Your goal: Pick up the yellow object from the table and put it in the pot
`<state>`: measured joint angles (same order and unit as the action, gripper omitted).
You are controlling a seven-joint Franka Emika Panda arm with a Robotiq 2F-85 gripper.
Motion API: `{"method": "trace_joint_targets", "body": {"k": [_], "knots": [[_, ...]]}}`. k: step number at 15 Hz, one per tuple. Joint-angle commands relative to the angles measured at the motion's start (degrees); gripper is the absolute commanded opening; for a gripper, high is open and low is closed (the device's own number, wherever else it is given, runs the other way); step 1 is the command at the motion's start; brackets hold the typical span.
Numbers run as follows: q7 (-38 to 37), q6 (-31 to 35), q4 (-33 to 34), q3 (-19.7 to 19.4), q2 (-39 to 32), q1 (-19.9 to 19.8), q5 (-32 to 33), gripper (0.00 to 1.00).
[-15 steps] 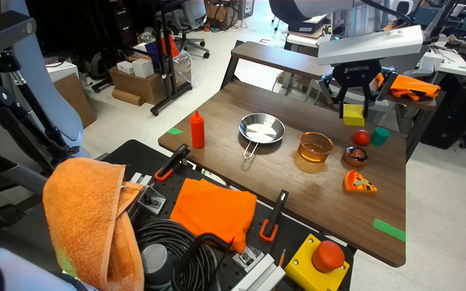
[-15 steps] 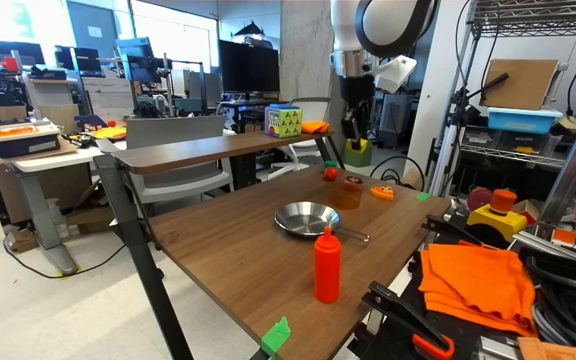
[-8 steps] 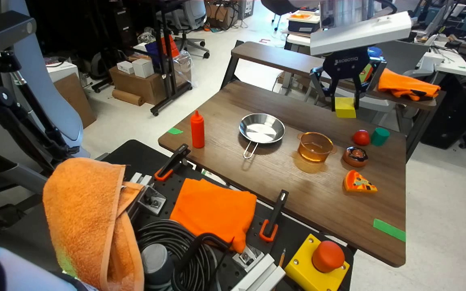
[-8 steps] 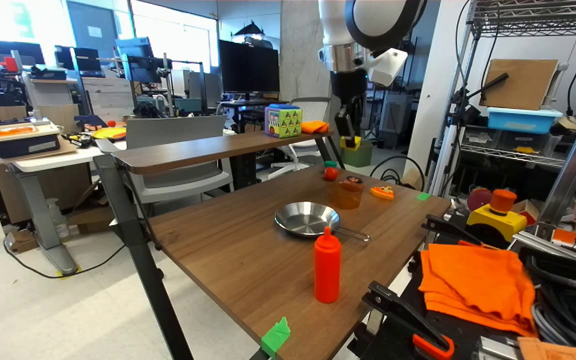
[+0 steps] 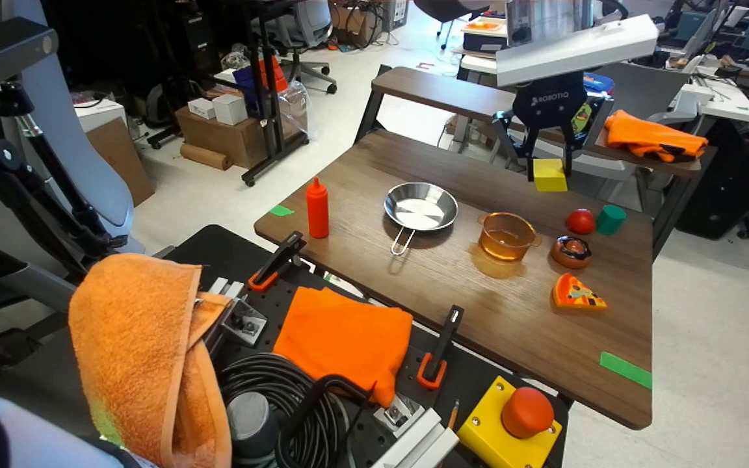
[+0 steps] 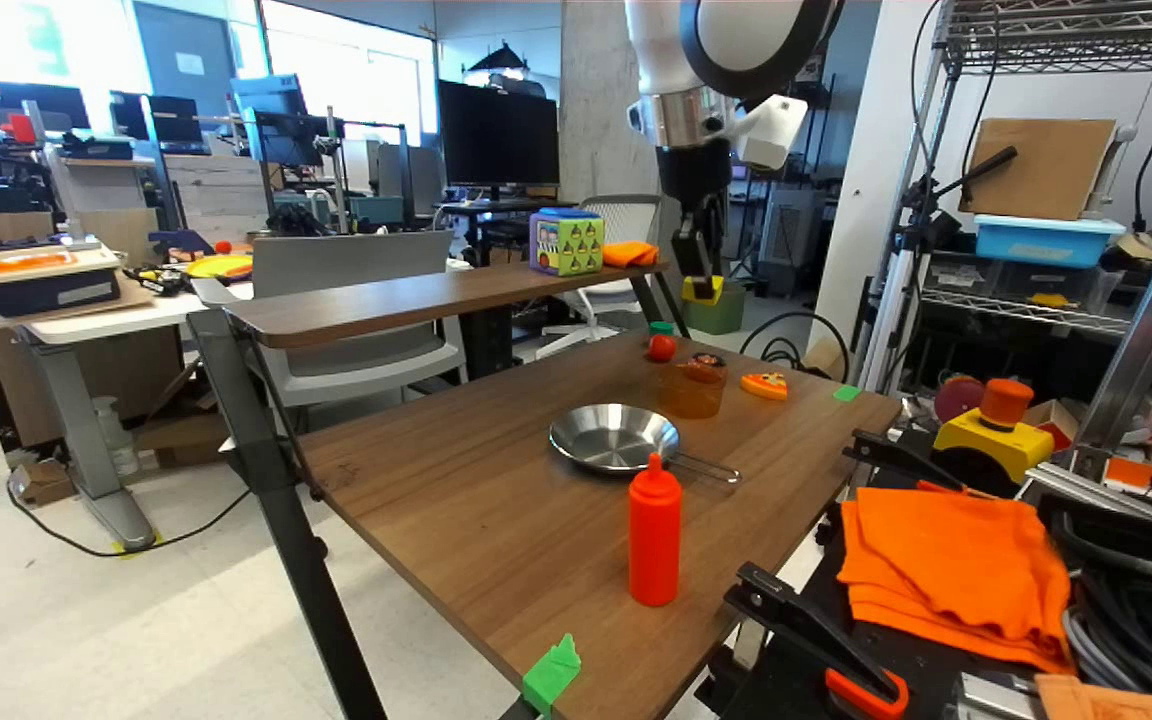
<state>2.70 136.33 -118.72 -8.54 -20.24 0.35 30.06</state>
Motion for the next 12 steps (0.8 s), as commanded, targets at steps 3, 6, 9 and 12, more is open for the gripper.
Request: {"method": "trace_joint_targets", "body": {"k": [3, 6, 9, 12], "knots": [[2.4, -2.7, 4.4, 0.2, -2.9, -0.4, 1.0, 0.2], [3.0, -5.6, 7.6, 0.4, -5.1, -0.3, 0.5, 0.2], [2.6, -7.0, 9.1, 0.2, -6.0, 0.2, 1.3, 0.2], [1.4, -6.2, 8.8, -0.2, -5.8, 0.6, 2.4, 0.2]]}}
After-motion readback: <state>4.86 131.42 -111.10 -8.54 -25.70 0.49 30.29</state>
